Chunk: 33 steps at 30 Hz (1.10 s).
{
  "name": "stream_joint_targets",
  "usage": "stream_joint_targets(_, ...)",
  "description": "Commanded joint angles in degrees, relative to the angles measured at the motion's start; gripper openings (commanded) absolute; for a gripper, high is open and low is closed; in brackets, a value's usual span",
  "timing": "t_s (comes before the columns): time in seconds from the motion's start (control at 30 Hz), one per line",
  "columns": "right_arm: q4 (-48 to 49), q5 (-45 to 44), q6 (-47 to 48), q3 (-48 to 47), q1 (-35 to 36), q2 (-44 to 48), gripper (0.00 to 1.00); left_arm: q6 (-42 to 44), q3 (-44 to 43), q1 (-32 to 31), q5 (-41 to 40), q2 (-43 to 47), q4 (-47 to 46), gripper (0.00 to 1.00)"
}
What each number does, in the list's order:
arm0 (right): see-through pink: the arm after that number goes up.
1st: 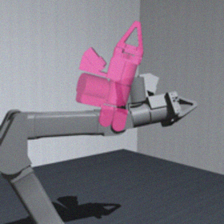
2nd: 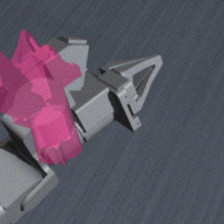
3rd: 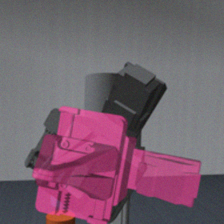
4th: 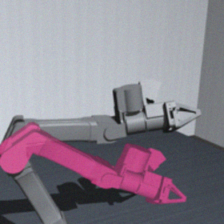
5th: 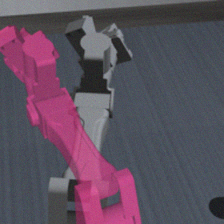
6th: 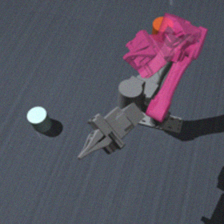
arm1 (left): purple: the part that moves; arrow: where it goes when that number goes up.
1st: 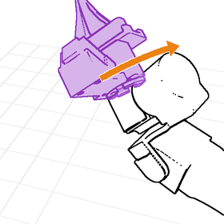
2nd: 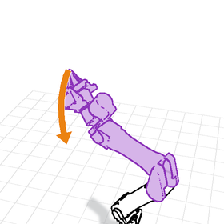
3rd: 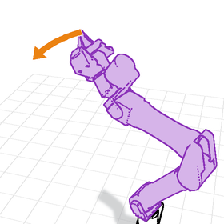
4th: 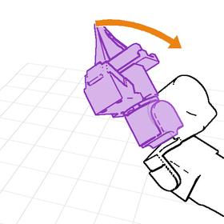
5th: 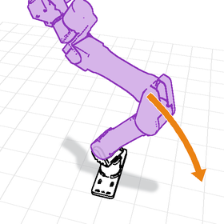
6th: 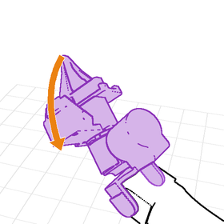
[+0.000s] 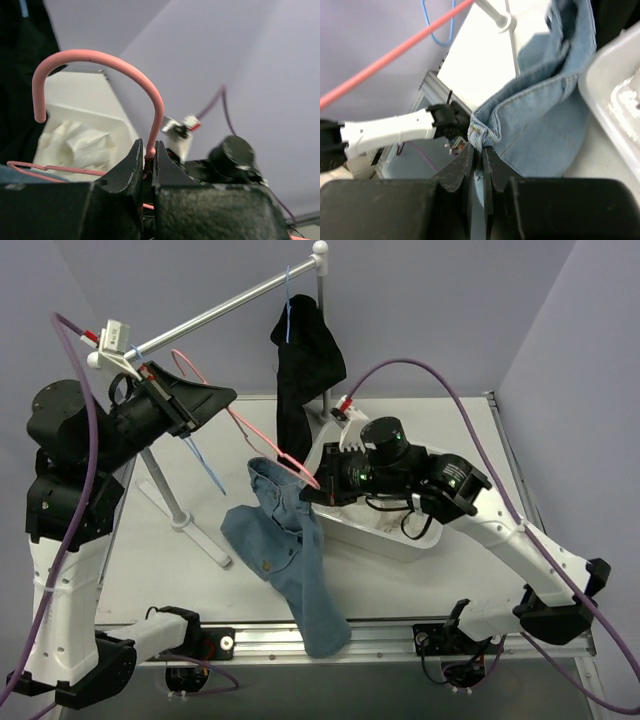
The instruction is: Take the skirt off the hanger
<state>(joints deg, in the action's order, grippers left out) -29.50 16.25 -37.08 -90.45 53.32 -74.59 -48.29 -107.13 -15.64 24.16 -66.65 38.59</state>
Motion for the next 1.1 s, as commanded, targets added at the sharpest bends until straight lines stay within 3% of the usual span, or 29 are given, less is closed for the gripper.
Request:
stream_joint_targets(0.0,1.2,-3.4,3.0,-10.1,-0.3,-2.9,0.0,-8.1,0.1,0.3,6.8,3.4,-12.9,0.02)
stream_joint_targets(0.23,-5.4,-9.3,9.0,-30.1,-6.6,-8.1,0.0,-7.0,0.1,0.3,15.5,4.4,-17.5,0.02)
stream_joint_targets(0.37,-5.3,-11.4,15.3,-38.8,-9.6,-8.2,0.0,-3.9,0.7,0.3,16.2,5.2,-12.8,0.02)
stream_joint_targets(0.53,2.2,-23.7,20.5,-39.3,-9.6,-2.1,0.0,-0.6,1.3,0.3,16.0,5.7,-7.7,0.02)
stream_joint_targets(0.63,4.4,-26.8,24.2,-41.6,-9.6,-1.8,0.0,0.1,2.0,0.3,16.4,5.8,-6.5,0.02)
stream_joint_targets(1.07,18.3,-29.3,36.2,-49.6,-9.6,-9.1,0.0,2.1,5.2,0.3,16.8,6.4,-4.0,0.02)
